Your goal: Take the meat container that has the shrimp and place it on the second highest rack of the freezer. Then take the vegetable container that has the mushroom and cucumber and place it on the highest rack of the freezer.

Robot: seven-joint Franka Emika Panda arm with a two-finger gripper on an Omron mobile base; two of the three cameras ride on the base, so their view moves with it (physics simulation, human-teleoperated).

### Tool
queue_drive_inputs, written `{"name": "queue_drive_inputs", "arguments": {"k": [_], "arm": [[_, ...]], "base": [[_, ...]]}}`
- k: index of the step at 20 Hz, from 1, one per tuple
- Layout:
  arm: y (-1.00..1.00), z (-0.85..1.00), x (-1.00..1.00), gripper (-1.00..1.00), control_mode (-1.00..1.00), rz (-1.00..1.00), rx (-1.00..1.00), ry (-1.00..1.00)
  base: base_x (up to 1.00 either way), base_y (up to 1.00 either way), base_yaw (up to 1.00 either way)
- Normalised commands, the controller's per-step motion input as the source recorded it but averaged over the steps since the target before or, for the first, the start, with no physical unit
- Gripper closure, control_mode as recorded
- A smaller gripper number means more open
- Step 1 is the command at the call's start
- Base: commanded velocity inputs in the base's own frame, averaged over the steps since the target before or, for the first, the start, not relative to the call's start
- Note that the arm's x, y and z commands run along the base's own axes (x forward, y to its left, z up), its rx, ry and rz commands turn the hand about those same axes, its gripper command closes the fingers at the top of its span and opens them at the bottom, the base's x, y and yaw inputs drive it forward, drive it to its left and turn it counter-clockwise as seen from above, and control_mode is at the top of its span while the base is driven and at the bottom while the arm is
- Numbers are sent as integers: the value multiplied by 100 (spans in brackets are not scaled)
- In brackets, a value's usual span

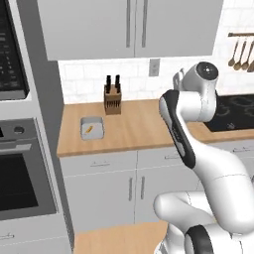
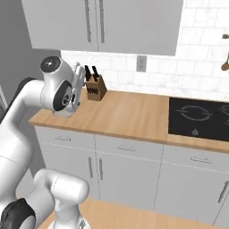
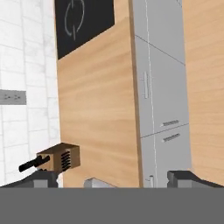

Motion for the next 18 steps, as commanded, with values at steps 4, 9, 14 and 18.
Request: {"name": "queue_drive_inputs", "arguments": {"k": [4, 9, 14, 18], "arm": [[0, 0, 0, -100, 100, 0, 0, 0], [0, 0, 0, -100, 100, 0, 0, 0], [0, 0, 0, -100, 100, 0, 0, 0], [0, 0, 0, -100, 100, 0, 0, 0]], "base": [[35, 18, 6], [22, 59, 1], [47, 30, 0], [63, 0, 2]]}}
